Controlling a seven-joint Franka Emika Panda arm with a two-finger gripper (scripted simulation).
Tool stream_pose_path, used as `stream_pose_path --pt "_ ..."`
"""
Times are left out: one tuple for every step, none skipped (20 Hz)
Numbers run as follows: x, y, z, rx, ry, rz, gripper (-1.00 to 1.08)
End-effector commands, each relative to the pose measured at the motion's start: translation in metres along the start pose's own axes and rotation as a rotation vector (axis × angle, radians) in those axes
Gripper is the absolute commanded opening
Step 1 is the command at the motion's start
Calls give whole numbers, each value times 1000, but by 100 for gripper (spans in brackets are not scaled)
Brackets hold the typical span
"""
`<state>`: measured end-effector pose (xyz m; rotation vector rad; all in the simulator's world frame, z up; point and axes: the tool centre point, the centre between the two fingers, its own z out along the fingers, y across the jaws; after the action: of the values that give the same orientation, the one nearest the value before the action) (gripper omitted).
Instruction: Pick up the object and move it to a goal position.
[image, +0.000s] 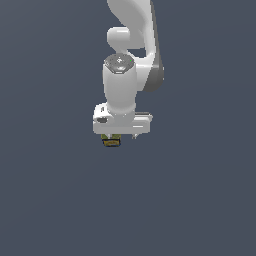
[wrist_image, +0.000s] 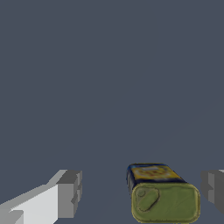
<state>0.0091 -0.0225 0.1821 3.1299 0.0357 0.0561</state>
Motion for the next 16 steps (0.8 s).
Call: stream_pose_path --pt "-2 2 2 0 -1 -32 100" --pt "-2 3 3 0 -2 -48 100" --pt "-3 4 4 0 -2 -65 100" --pt "-4 4 4 0 -3 -82 100" --pt "-5 5 5 0 -3 -101 100" --pt "-6 6 7 0 -4 -122 100" --pt "-7 8 8 0 -4 -143 100" --pt "-8 9 9 0 -5 -166 100" --pt "-10 10 10 0 -6 -190 100" --pt "-11 11 11 0 -7 -214 100" --pt "-12 12 13 0 -7 -239 100" --pt "-13 13 14 0 -8 -264 100" --pt "-15 15 15 0 -9 -288 100" --pt "-16 16 16 1 -9 -313 100" --pt "-17 17 18 1 -10 -337 100" --pt "-19 18 19 1 -11 -362 100"
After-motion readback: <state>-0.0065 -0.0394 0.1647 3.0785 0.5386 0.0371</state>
